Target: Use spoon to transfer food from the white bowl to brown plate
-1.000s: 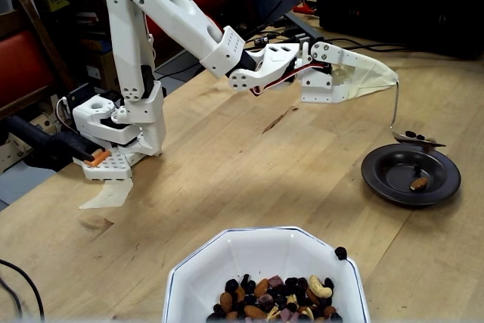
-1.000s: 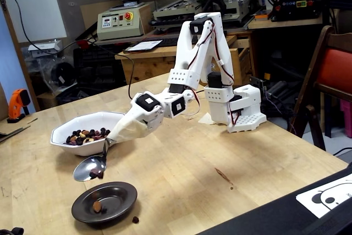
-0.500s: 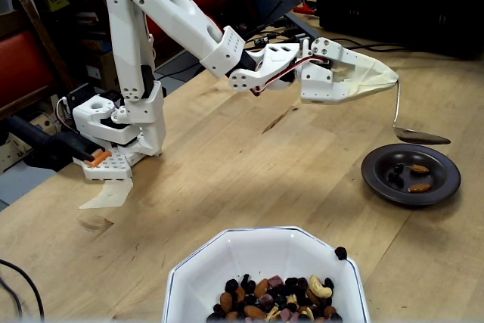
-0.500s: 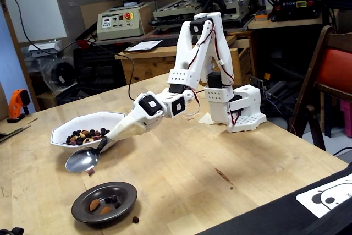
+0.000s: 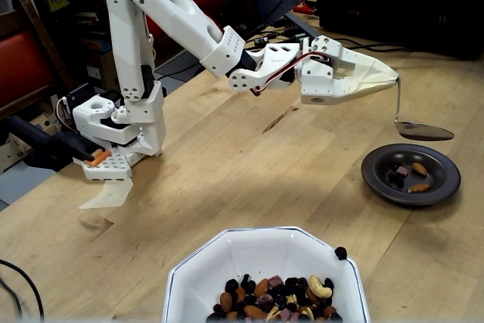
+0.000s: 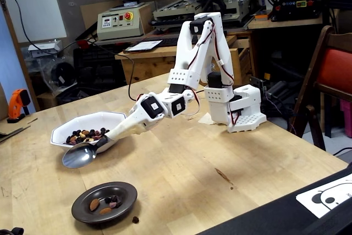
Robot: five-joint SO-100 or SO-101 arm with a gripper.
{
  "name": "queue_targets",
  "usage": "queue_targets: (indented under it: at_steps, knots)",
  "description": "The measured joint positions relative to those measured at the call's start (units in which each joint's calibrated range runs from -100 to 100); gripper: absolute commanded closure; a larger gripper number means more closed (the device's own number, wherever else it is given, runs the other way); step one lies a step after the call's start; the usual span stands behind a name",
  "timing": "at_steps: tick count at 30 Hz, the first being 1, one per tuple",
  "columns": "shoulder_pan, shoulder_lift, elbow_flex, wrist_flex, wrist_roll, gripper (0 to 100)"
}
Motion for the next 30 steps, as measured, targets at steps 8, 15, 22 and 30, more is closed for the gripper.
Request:
queue_targets:
  at_steps: [8, 15, 22, 30]
  knots:
    - [0.0, 0.0, 0.0, 0.0, -4.9, 97]
    - [0.0, 0.0, 0.0, 0.0, -15.7, 97]
    - [0.0, -0.3, 0.0, 0.0, -23.2, 97]
    - [0.5, -7.0, 0.0, 0.0, -25.6, 97]
